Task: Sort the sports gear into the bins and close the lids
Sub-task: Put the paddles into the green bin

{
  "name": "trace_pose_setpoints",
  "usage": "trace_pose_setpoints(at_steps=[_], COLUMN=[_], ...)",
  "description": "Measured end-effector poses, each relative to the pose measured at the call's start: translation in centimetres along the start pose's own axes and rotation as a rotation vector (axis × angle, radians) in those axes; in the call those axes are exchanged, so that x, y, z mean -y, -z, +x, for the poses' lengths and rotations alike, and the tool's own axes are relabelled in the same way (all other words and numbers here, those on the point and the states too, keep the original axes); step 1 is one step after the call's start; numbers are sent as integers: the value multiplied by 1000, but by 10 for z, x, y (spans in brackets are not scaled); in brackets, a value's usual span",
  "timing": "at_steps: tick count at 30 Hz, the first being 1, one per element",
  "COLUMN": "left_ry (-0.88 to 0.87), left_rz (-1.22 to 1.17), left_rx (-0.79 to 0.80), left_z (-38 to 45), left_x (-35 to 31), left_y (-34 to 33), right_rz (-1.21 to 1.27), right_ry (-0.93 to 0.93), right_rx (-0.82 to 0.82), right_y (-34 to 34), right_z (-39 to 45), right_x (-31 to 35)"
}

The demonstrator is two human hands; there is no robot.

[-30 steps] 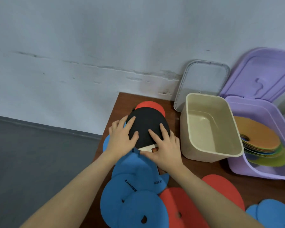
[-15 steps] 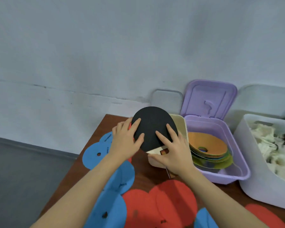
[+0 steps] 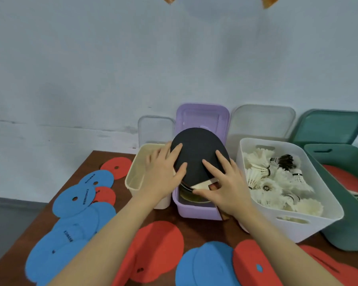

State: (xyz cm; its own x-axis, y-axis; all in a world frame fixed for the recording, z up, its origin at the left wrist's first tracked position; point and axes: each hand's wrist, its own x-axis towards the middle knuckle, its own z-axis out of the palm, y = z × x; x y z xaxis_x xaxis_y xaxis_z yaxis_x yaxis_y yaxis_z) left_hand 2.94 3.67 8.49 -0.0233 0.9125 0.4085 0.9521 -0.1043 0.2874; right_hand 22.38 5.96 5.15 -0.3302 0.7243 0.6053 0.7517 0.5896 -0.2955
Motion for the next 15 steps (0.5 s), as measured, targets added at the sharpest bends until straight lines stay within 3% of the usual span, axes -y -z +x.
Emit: trace_pose_setpoints(at_steps=[15], left_ry=[-97], left_rz=[-154], left_rx=[-13], left_z=[98], left_x=[-103], left_y=[-83], right_rz=[-137], right_ry=[-58], right_rx=[4], right_y=[54], right_z=[30], right_x=[-140])
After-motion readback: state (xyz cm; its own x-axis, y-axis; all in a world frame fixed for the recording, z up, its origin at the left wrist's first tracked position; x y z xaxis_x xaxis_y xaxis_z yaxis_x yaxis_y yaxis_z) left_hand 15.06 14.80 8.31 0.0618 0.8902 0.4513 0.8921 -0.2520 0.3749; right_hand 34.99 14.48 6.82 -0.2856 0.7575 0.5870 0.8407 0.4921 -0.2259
